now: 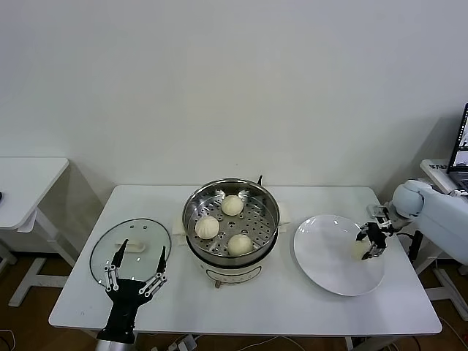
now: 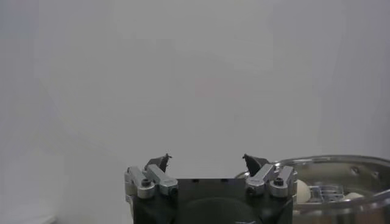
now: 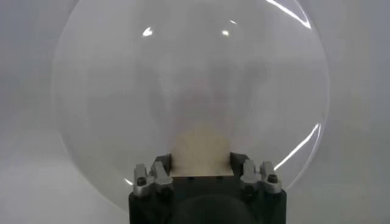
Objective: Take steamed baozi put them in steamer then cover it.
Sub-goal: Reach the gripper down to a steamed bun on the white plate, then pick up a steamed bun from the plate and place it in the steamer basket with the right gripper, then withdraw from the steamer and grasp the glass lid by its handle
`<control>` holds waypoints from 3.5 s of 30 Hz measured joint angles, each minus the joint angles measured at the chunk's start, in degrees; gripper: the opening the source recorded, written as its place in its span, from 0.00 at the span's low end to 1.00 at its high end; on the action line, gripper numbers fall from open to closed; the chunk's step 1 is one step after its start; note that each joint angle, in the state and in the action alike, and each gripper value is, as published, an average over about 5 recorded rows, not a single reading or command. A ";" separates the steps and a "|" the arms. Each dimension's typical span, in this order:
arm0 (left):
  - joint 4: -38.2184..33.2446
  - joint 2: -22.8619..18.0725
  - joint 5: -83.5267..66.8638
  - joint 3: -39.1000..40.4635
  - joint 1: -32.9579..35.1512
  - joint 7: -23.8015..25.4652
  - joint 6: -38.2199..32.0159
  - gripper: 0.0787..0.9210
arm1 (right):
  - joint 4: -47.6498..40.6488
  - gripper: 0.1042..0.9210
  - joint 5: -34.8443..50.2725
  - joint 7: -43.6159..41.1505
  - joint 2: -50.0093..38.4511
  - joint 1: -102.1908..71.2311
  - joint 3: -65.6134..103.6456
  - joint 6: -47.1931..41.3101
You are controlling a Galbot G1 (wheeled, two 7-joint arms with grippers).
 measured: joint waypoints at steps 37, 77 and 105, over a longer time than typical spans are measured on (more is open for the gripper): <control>-0.48 0.61 -0.04 1.29 -1.12 -0.45 0.02 0.88 | 20.39 0.65 30.20 -3.72 23.87 40.43 -29.48 -16.98; -0.37 0.36 -0.46 -0.21 -0.84 -1.33 -0.30 0.88 | 14.39 0.86 23.17 0.00 32.30 29.29 -29.75 -18.28; 2.71 0.94 10.75 0.09 -7.00 -6.46 3.53 0.88 | 30.42 0.88 30.74 46.69 11.56 15.67 -0.72 -4.06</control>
